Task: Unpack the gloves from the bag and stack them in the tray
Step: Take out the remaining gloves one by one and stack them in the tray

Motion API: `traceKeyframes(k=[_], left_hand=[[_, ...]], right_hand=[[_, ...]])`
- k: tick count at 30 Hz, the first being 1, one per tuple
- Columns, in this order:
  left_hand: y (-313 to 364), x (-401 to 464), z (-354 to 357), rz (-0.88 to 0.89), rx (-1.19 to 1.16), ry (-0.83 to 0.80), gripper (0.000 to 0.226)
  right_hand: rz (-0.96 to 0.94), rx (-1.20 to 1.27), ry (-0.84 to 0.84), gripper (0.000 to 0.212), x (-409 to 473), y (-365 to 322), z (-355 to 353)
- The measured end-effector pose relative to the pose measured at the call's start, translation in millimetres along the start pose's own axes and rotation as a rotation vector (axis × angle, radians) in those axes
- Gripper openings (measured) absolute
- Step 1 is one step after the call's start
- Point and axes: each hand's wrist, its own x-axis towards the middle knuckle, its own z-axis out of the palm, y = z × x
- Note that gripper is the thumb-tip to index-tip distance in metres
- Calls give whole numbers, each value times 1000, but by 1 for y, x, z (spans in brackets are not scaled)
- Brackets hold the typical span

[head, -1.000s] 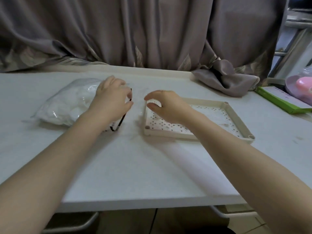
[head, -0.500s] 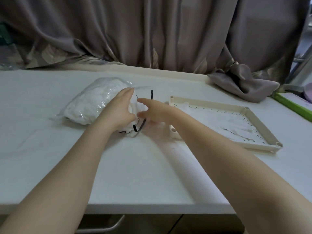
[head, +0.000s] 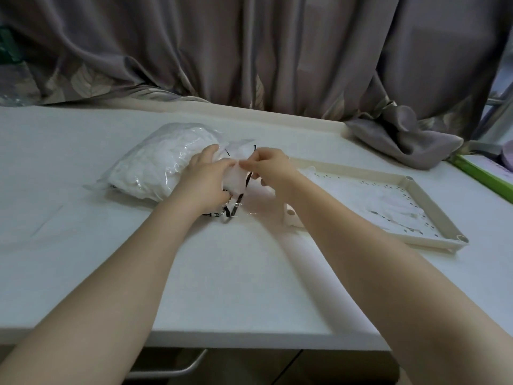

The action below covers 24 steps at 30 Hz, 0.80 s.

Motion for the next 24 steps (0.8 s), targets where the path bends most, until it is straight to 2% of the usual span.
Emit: traceKeyframes(k=[2, 6, 11, 13, 14, 16, 17, 18, 19, 21, 24], left_hand=[[0, 2, 4, -24, 46, 40, 61], [0, 4, 5, -47, 127, 56, 55], [-2, 2, 3, -88, 127, -26, 55], [7, -1, -4, -102, 61, -21, 57], [15, -3, -9, -63, 25, 61, 54], [43, -7, -19, 101, -107, 256, 43], [59, -9, -22, 180, -246, 252, 39], [77, -11, -24, 216, -420, 137, 37], [93, -13, -25, 216, -597, -51, 36], [114, -14, -20, 178, -777, -346, 34], [121, -12, -9, 163, -734, -445, 22]], right_hand=[[-48, 232, 49, 32, -2, -4, -14], [-5, 680, 46, 19, -9, -8, -40], [18, 1038, 87, 39, -21, -2, -72], [23, 1071, 48, 41, -29, -2, -89], [35, 1052, 20, 42, -32, -3, -95], [53, 991, -18, 42, -39, -3, -103], [51, 965, -34, 40, -42, -3, -107], [36, 948, -53, 39, -46, -5, -111], [16, 934, -63, 38, -49, -6, -114], [-21, 933, -95, 40, -56, -7, -121], [-134, 931, -121, 40, -67, -3, -140]])
